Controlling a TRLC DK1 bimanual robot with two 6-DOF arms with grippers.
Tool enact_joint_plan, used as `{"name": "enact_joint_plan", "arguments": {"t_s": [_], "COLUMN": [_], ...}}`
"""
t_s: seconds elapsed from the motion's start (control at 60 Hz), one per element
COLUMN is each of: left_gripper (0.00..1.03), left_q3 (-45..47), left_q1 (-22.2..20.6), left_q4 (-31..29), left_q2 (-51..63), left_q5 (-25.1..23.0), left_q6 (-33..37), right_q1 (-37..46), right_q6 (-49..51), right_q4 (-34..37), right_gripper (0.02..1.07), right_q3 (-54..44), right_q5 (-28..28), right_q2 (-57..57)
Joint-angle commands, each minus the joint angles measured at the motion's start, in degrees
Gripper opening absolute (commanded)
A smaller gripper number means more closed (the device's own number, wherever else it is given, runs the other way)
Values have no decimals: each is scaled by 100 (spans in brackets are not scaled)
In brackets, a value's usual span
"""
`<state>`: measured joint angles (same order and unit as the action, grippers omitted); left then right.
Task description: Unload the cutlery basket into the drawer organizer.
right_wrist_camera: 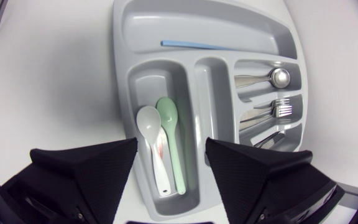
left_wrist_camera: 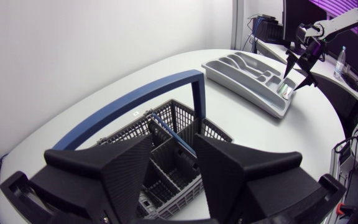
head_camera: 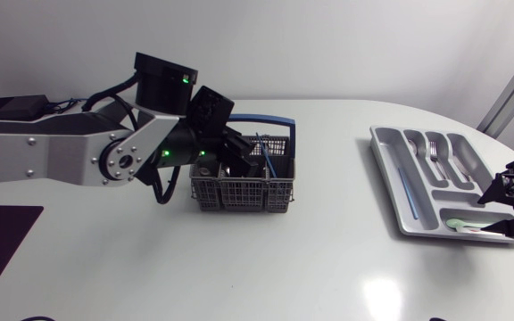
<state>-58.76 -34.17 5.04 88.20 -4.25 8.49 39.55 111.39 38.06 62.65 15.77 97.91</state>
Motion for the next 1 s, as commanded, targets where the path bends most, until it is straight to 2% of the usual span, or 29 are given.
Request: {"name": "enact_joint_plan", "arguments": {"t_s": [0.0,0.333,0.617,0.833,0.983], "left_gripper": [49,49,49,48,44], "left_q3": [-39,-135,-575,-663,-839], "left_q1": [42,-28,-46,-37,-54], "left_q4": [111,938,1236,1641,1746], "left_q2": [268,821,1586,1850,2052], "left_q5": [-102,-102,-32,364,434], "left_q6": [-234,-682,-911,-1086,-1174], "right_q1": [9,-105,-589,-949,-1028], "right_q6": [-461,-2131,-2930,-3010,-3018], "right_q4": [237,1063,1133,1028,913], "right_gripper": [102,99,99,99,99], "right_q3": [63,-183,-895,-1414,-1528], "right_q5": [190,1807,2299,2343,2343], "right_q2": [-237,-1037,-1599,-1749,-1670]}}
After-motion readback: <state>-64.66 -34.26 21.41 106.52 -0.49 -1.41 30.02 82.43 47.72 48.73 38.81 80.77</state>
